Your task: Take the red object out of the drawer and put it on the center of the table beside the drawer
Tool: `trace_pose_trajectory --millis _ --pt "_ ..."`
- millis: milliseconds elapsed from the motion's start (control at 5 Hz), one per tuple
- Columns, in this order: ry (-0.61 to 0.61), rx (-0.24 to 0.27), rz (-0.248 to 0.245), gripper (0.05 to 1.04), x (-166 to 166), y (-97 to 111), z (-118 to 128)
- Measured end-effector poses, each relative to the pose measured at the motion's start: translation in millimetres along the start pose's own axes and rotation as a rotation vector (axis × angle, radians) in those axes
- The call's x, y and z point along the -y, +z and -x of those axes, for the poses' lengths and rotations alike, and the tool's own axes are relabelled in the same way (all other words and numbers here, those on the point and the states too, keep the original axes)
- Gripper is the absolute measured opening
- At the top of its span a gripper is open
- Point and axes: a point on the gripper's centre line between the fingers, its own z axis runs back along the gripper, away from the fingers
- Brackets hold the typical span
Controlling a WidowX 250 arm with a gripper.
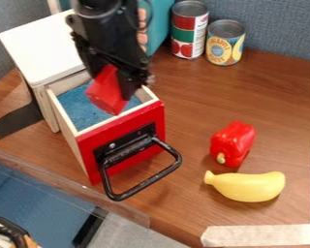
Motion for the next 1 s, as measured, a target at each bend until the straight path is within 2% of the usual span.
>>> trace_pose_trajectory --millis 200,400,600,1000 --pt "0.007 0.035 0.025 0.735 5 9 -16" --pt "0.026 0.028 0.053 0.735 5 4 -38" --pt "0.051 0.012 0.061 0.735 -1 -9 -63" --pt "0.049 -0.066 0.075 0.735 10 -58 -95"
